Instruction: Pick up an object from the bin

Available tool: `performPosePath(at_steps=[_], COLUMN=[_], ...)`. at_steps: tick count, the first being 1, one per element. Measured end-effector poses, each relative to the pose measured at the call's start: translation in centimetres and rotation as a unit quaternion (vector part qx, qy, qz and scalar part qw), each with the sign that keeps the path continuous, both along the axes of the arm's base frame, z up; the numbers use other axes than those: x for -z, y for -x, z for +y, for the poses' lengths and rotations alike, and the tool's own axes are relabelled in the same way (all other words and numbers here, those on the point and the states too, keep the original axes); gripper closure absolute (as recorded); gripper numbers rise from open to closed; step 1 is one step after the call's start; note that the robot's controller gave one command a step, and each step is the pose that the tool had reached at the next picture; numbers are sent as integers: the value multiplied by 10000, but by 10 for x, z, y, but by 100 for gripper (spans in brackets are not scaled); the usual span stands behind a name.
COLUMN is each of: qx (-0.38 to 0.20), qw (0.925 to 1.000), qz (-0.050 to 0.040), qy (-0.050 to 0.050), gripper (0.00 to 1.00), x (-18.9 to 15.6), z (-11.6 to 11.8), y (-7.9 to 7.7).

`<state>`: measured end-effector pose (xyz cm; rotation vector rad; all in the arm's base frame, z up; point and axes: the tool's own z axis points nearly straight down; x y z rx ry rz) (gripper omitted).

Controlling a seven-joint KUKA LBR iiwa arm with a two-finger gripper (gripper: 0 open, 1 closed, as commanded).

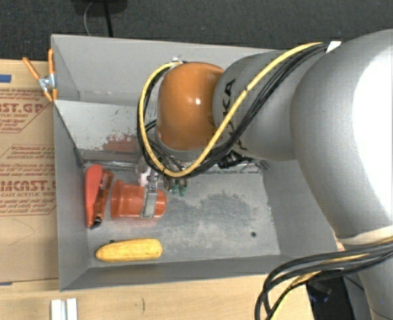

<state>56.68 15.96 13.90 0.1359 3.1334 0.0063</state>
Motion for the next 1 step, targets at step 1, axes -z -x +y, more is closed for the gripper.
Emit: performPosePath(at_steps=[1], qx=[-516], qw=[9983], qz=[-263], qy=[-58], gripper=[100], x=[47], z=[-10], y=[-9])
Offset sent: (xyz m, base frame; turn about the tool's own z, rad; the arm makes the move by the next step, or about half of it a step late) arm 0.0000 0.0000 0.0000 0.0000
